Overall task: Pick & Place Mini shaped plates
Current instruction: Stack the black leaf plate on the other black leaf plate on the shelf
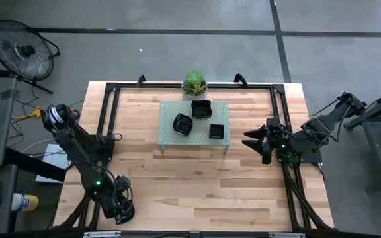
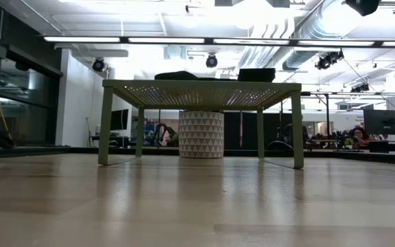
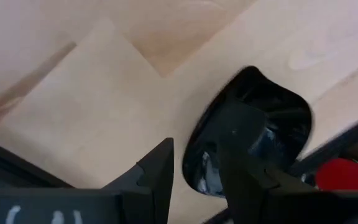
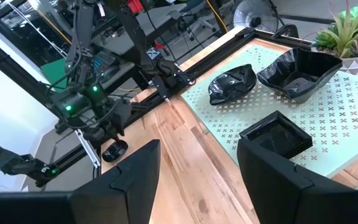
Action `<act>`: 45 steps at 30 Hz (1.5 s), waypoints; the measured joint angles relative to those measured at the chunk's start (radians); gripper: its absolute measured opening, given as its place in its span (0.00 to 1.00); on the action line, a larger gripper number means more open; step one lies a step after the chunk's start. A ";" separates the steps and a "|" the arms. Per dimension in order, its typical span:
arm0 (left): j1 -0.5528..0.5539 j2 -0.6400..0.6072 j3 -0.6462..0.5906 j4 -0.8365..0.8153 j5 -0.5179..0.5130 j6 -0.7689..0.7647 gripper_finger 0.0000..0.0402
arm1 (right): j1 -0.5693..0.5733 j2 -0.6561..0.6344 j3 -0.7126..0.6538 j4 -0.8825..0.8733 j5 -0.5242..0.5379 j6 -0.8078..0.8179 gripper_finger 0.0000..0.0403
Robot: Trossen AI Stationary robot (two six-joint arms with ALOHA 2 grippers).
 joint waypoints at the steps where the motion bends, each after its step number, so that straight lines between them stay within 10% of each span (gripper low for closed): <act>1: 0.000 0.007 0.000 -0.003 0.000 0.000 0.30 | 0.000 0.000 0.000 0.000 0.000 0.000 0.52; 45: 0.000 0.014 -0.087 0.131 -0.037 0.195 0.30 | 0.000 0.000 0.000 0.005 0.003 0.007 0.52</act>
